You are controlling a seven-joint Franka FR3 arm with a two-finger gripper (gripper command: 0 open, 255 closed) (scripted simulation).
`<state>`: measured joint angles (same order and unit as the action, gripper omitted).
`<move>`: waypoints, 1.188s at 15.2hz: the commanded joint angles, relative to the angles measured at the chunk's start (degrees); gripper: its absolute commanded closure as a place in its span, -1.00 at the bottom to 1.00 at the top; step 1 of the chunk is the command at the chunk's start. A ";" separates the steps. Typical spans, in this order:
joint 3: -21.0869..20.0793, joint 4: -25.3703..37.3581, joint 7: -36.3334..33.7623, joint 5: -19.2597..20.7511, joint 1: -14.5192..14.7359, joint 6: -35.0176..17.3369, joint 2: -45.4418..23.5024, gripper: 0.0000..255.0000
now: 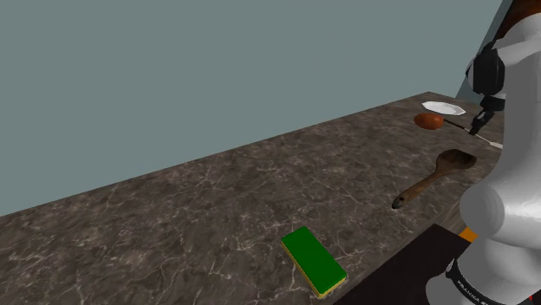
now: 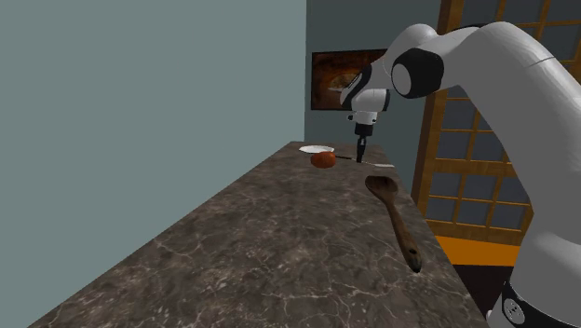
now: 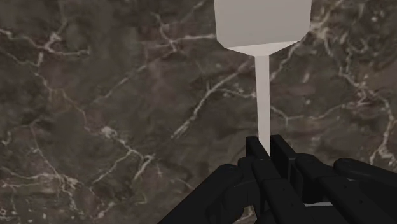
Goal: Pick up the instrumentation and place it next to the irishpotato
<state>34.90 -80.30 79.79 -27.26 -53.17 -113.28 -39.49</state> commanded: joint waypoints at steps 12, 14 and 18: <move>1.11 3.55 -1.10 1.61 -0.22 5.56 2.42 -1.00; 1.11 3.55 -1.10 1.61 -0.22 5.56 2.42 -1.00; 1.11 3.55 -1.10 1.61 -0.22 5.56 2.41 -1.00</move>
